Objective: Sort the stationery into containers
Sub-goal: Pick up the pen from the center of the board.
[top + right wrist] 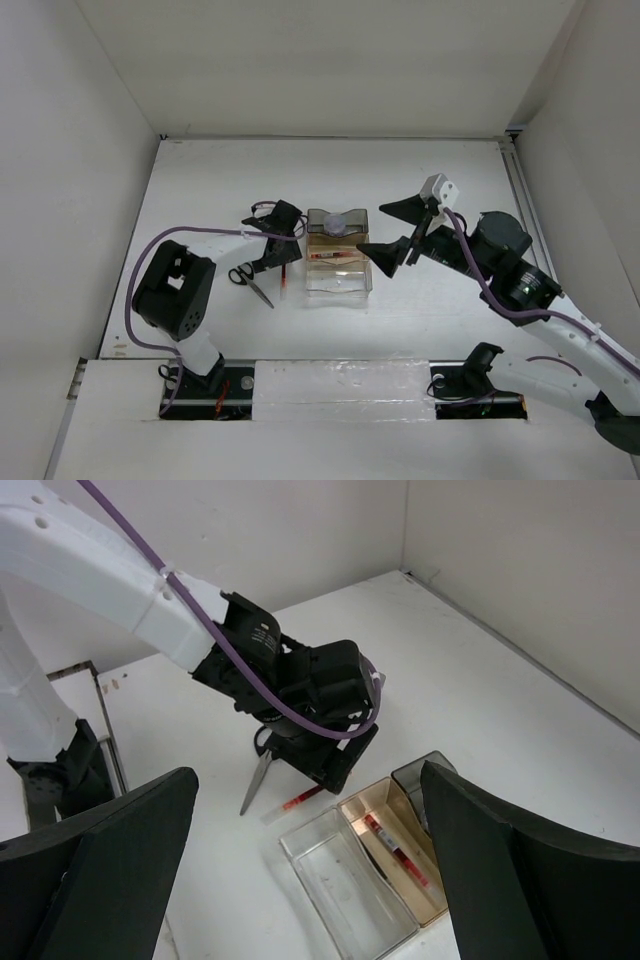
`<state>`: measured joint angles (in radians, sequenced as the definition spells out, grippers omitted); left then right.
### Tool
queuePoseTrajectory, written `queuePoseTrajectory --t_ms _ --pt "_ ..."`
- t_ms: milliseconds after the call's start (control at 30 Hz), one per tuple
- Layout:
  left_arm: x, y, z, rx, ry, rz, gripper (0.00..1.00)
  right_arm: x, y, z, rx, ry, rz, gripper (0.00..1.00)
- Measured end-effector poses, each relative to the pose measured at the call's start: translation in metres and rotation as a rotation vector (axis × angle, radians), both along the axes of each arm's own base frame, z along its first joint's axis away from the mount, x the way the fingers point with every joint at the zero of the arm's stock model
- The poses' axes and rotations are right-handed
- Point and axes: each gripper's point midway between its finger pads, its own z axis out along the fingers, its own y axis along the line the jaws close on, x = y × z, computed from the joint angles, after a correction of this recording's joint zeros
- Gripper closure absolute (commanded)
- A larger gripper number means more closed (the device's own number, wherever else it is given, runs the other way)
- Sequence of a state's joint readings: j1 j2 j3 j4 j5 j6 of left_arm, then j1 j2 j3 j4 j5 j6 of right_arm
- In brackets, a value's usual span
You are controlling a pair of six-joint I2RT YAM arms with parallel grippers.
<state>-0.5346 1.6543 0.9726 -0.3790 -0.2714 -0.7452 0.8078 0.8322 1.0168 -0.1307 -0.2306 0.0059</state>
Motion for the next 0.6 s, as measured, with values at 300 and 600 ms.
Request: queuePoseTrajectory --t_ms 300,600 --pt "0.0016 0.0027 -0.0051 0.018 0.001 0.013 0.52 0.0002 0.0013 -0.0014 -0.002 0.006 0.004 0.05" --pt "0.0058 0.0055 -0.0060 0.033 -0.017 0.034 0.90 -0.0020 0.0000 0.0022 0.017 0.014 0.005 0.07"
